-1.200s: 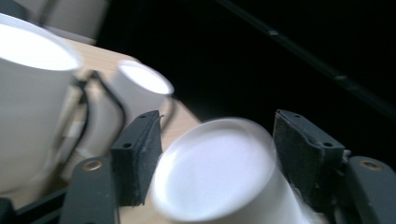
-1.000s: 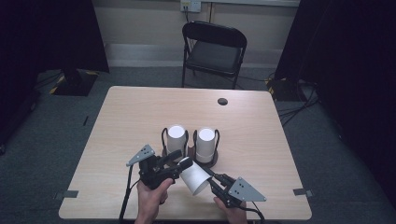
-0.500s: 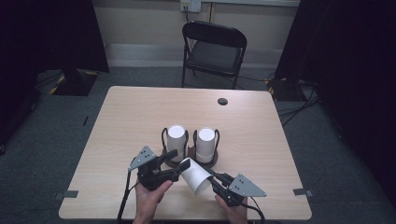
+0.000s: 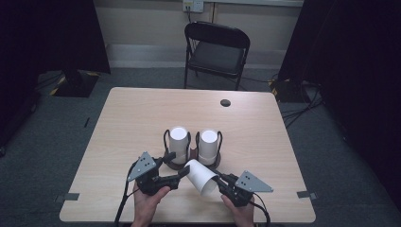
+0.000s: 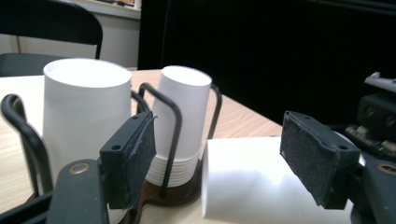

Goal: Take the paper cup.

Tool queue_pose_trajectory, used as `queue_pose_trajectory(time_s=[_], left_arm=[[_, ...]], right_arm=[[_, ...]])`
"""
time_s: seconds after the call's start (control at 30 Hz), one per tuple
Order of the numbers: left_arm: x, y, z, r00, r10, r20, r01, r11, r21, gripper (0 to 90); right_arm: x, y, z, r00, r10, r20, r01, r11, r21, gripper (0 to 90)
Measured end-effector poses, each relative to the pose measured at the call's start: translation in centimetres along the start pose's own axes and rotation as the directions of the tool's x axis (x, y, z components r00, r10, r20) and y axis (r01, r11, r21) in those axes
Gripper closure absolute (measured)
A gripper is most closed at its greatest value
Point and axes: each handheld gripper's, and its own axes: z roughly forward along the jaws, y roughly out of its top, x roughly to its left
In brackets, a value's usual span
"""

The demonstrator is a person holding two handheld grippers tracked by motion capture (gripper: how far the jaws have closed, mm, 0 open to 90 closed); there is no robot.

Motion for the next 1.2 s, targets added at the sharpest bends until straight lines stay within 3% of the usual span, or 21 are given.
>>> queue_pose_trajectory(time_s=[0.2, 0.33, 0.43, 0.57, 0.6, 0.7, 0.77, 0.87, 1.07, 1.2], left_arm=[[0.3, -0.4, -0.1, 0.9997, 0.023, -0.009, -0.022, 0.9994, 0.025, 28.2], [0.4, -0.6, -0.1, 0.9982, 0.056, 0.022, -0.057, 0.9957, 0.072, 27.9], [0.3, -1.1, 0.0, 0.9944, 0.104, 0.02, -0.105, 0.9884, 0.109, 25.1], [0.1, -1.6, 0.1, 0.9902, 0.136, 0.03, -0.139, 0.9817, 0.13, 22.9], [0.0, -1.9, 0.2, 0.9874, 0.154, 0.037, -0.158, 0.9778, 0.138, 22.4], [-0.2, -2.1, 0.3, 0.9849, 0.167, 0.046, -0.172, 0.9724, 0.158, 24.4], [-0.3, -2.3, 0.4, 0.9841, 0.169, 0.055, -0.175, 0.9725, 0.153, 23.8], [-0.4, -2.6, 0.5, 0.9777, 0.201, 0.06, -0.209, 0.9606, 0.183, 22.3], [-0.7, -3.1, 1.0, 0.9719, 0.224, 0.073, -0.234, 0.9494, 0.209, 16.2], [-1.2, -3.3, 1.3, 0.9625, 0.249, 0.108, -0.267, 0.9369, 0.225, 15.7]], right_arm=[[-0.3, 0.4, -0.1, 0.9997, 0.017, 0.016, -0.018, 0.999, 0.04, 88.0], [-0.7, 0.7, -0.2, 0.9992, 0.035, 0.021, -0.036, 0.997, 0.066, 87.9], [-0.9, 0.9, -0.3, 0.9987, 0.043, 0.027, -0.045, 0.995, 0.086, 88.0], [-1.0, 1.1, -0.2, 0.9983, 0.049, 0.03, -0.052, 0.993, 0.11, 88.0], [-1.1, 1.3, -0.1, 0.9985, 0.054, 0.012, -0.055, 0.99, 0.129, 87.9], [-1.1, 1.5, 0.0, 0.998, 0.062, 0.015, -0.063, 0.985, 0.16, 87.9], [-1.3, 1.7, 0.1, 0.9975, 0.068, 0.016, -0.07, 0.982, 0.175, 88.0], [-1.6, 2.0, 0.1, 0.9969, 0.077, 0.014, -0.078, 0.975, 0.206, 87.9], [-1.7, 2.5, 0.3, 0.9969, 0.078, 0.001, -0.076, 0.961, 0.266, 88.0], [-1.7, 2.7, 0.7, 0.9962, 0.086, -0.007, -0.08, 0.951, 0.297, 88.0]])
